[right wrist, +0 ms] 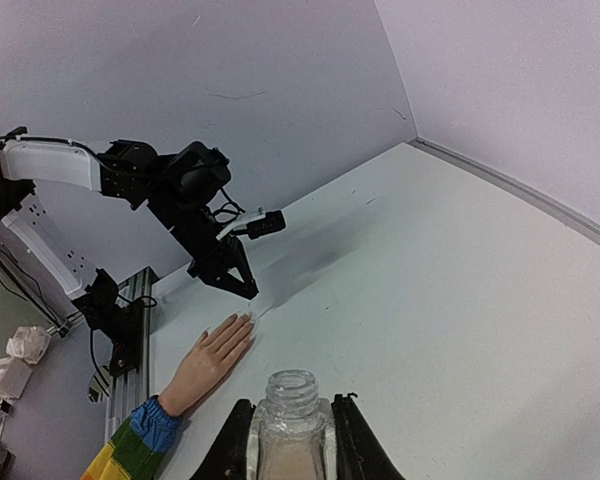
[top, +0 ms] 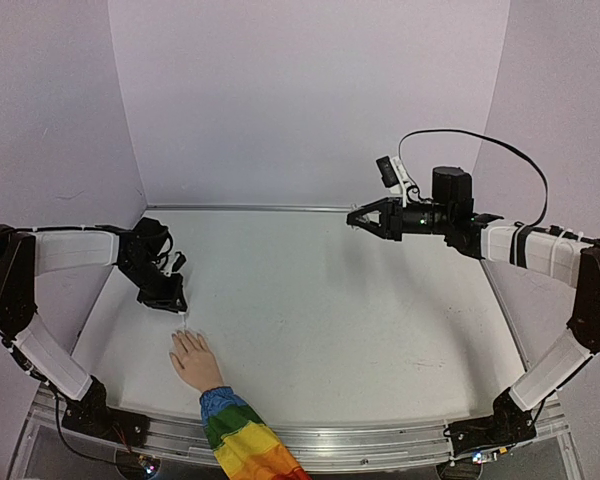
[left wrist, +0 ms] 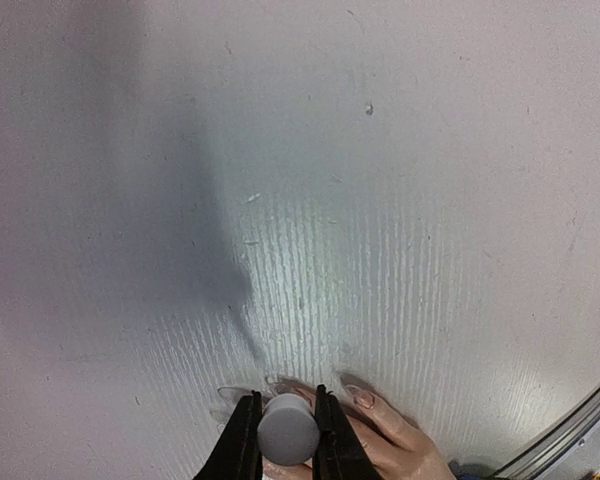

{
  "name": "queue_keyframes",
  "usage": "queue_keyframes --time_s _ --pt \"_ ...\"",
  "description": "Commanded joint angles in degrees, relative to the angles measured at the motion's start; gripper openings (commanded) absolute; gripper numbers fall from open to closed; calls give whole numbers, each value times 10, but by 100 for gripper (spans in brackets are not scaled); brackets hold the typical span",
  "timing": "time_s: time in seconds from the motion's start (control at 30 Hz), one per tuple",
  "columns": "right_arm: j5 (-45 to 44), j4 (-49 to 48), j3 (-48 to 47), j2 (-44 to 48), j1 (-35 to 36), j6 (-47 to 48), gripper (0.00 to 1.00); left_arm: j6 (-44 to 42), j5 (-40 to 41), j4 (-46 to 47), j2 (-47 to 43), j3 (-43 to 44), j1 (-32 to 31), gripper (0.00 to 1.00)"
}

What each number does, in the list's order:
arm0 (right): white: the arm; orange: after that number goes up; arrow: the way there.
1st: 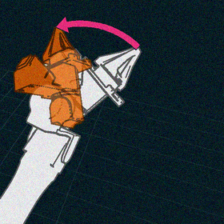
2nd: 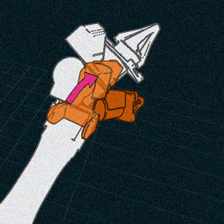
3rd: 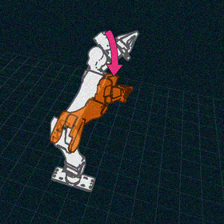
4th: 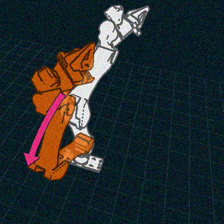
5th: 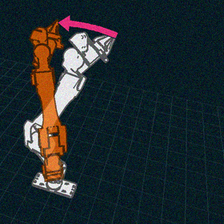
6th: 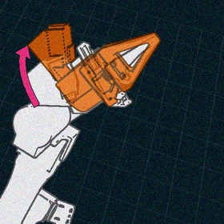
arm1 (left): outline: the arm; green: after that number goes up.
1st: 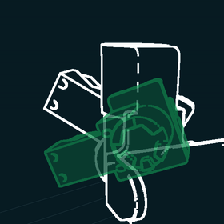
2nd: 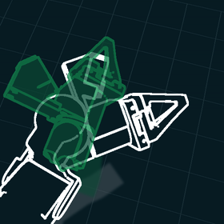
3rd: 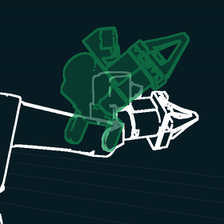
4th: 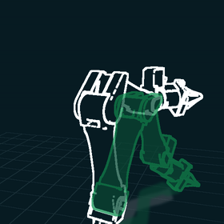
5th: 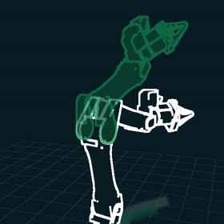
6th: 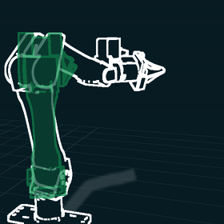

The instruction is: Paint the nails

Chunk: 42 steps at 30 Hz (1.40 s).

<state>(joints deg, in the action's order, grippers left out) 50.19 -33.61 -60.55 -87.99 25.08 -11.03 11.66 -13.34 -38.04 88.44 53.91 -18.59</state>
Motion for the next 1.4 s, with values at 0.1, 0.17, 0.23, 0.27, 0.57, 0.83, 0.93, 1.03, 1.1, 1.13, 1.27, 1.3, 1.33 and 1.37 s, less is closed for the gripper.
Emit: queue_keyframes --time_s 0.1,0.17,0.23,0.27,0.57,0.83,0.93,1.03,1.1,1.13,1.27,1.3,1.33,1.37 --pt "22 -47 -3 11 -2 -4 0 1 -25 -5 1 0 -5 0" --pt "22 -47 -2 10 -2 -5 0 -1 -28 -4 6 1 -5 0" --pt "22 -47 -1 11 -1 -5 0 -1 -28 -4 11 2 -5 0" --pt "22 -47 -1 11 -2 -5 0 -1 -28 -3 14 3 -5 0" --pt "20 -47 -1 11 -2 -5 0 -4 -24 0 31 7 -5 0" --pt "20 -47 -2 9 -1 -6 0 -4 -19 3 36 9 -5 0" --pt "20 -47 -2 10 -2 -6 0 -4 -20 5 40 10 -5 0" --pt "19 -46 -1 11 -1 -6 0 -5 -19 7 42 12 -5 0" --pt "19 -47 0 10 -2 -6 0 -5 -17 7 42 12 -5 0" --pt "19 -47 0 10 -2 -7 0 -5 -16 6 42 13 -5 0" --pt "19 -46 -1 10 -1 -7 0 -5 -14 7 45 15 -5 0" --pt "19 -46 -1 10 -1 -7 0 -5 -14 7 47 15 -5 0" --pt "19 -46 -2 10 -2 -7 0 -5 -14 7 48 16 -5 0" --pt "19 -46 -2 10 -2 -7 0 -5 -14 7 48 16 -5 0"
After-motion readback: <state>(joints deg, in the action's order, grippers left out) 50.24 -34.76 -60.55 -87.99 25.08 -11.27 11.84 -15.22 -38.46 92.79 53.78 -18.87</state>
